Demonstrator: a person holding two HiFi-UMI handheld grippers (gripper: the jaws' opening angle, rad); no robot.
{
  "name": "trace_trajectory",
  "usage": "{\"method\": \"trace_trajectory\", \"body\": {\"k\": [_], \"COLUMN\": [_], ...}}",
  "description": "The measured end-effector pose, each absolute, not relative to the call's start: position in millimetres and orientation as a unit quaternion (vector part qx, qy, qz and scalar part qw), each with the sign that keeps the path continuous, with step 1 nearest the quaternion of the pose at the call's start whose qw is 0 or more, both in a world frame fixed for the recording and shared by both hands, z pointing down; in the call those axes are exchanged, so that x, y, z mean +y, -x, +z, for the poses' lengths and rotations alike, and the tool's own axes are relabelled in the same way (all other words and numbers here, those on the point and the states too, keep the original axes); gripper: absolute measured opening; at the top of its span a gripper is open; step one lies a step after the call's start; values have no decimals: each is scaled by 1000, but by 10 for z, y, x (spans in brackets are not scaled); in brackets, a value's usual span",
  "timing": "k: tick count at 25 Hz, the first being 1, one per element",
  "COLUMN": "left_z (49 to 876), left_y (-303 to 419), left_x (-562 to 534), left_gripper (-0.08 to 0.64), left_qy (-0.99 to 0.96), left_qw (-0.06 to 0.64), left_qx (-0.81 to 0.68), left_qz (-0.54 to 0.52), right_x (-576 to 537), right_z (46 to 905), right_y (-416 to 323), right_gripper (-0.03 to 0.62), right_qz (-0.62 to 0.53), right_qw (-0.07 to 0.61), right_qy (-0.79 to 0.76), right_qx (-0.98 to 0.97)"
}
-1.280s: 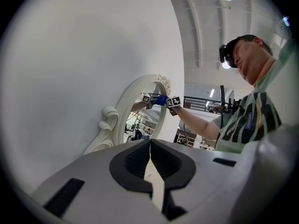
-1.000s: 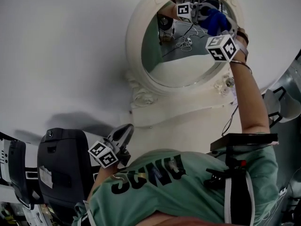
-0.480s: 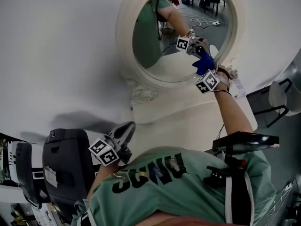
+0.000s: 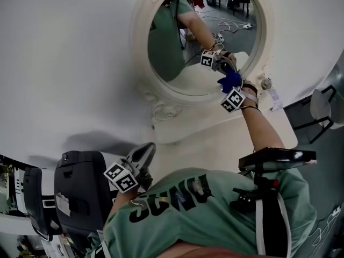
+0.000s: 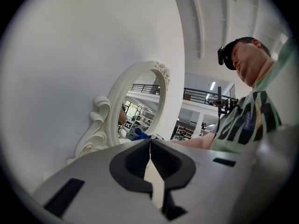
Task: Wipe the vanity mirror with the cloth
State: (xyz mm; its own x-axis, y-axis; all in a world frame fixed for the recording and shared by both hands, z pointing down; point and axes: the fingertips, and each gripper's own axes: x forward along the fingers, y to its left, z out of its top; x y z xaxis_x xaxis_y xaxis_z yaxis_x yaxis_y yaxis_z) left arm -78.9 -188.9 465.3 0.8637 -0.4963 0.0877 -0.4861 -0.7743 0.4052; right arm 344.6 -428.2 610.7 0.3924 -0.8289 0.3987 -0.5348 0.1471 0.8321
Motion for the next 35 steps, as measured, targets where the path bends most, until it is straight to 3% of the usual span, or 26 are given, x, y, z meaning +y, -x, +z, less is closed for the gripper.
{"method": "trace_trajectory", "body": {"k": [5, 8, 15, 18, 22, 35], "left_z": [4589, 4527, 4489, 4479, 4486, 4510], "left_y": [845, 895, 974, 989, 1055, 1049], "left_x": [-1808, -1774, -1744, -1740, -1745, -1781], "left_gripper": [12, 12, 12, 12, 12, 12], "left_qy": [-944, -943, -944, -944, -943, -943], "left_qw": [202, 198, 193, 192, 191, 196], "left_qx": [-261, -265, -262, -263, -266, -262], "left_qz": [-19, -29, -47, -55, -60, -65], "right_x": [-4186, -4129, -4124, -4032, -4091, -4146], "right_z": [6147, 5714, 3115, 2200, 1794, 1798], "right_y": [-3367, -3282, -3417, -3563, -3717, -3649], "right_gripper": [78, 80, 80, 80, 80, 87], "right_qz": [-70, -113, -290, -337, -347, -412], "right_qw": [528, 510, 370, 342, 361, 441], "right_qy": [-617, -618, -714, -740, -749, -706], "right_qx": [-579, -588, -519, -470, -434, -370]}}
